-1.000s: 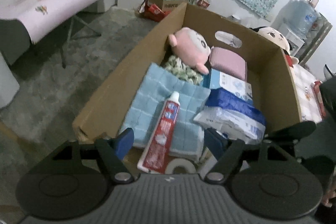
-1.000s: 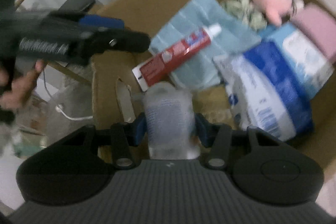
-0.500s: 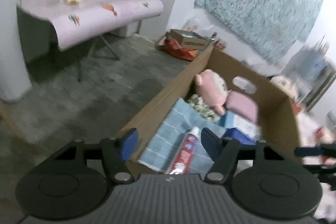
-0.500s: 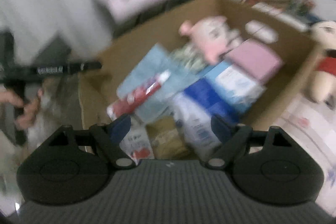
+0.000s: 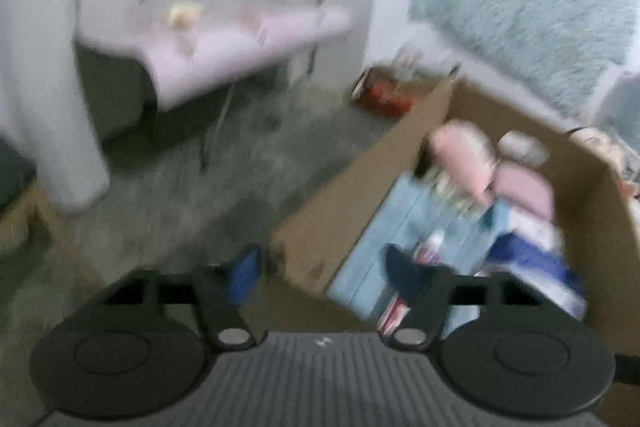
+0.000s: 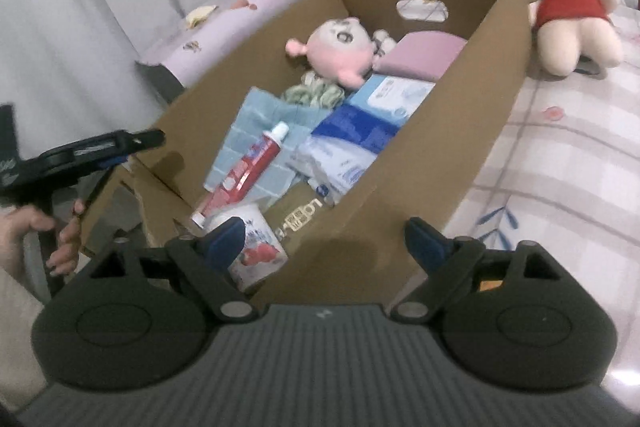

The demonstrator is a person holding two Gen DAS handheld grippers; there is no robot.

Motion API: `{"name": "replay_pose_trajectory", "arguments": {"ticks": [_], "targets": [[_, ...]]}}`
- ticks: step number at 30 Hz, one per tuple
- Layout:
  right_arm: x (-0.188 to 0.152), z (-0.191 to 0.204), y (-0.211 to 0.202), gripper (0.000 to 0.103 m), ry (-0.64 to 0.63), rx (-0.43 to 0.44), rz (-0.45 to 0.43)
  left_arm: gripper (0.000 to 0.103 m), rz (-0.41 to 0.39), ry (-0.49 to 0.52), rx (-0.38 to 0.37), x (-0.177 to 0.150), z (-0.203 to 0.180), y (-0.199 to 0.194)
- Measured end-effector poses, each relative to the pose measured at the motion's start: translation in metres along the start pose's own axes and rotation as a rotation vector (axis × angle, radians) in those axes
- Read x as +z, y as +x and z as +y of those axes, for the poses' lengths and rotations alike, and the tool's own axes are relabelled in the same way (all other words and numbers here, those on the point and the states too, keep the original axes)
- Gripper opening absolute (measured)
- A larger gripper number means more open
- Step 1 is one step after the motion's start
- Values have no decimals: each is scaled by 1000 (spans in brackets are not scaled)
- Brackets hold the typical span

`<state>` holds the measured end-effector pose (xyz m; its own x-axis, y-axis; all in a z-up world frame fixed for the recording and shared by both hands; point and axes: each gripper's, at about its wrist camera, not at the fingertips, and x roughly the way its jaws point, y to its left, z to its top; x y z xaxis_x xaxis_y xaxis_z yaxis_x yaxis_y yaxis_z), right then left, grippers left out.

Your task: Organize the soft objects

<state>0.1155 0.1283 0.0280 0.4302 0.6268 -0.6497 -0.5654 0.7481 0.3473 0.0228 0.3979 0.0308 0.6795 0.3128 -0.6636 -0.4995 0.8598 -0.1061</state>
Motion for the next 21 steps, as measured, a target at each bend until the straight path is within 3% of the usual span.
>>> {"name": "replay_pose_trajectory", "arguments": {"ticks": [2,5,9,21], "targets": [[-7,-6,10,80,6,-37,0,52,54,-59,22,-9,4,15],[-13,-29,5,78,115,-2,-23,53,34,-36,37,-17,-3,10],[-7,-22,-5,77,11,-83,-53,55,65,-17,37,-20,-8,1],[-3,-27,-8,77,-27,-104,-66,58,95,-29,39,-19,-14,-14]]}}
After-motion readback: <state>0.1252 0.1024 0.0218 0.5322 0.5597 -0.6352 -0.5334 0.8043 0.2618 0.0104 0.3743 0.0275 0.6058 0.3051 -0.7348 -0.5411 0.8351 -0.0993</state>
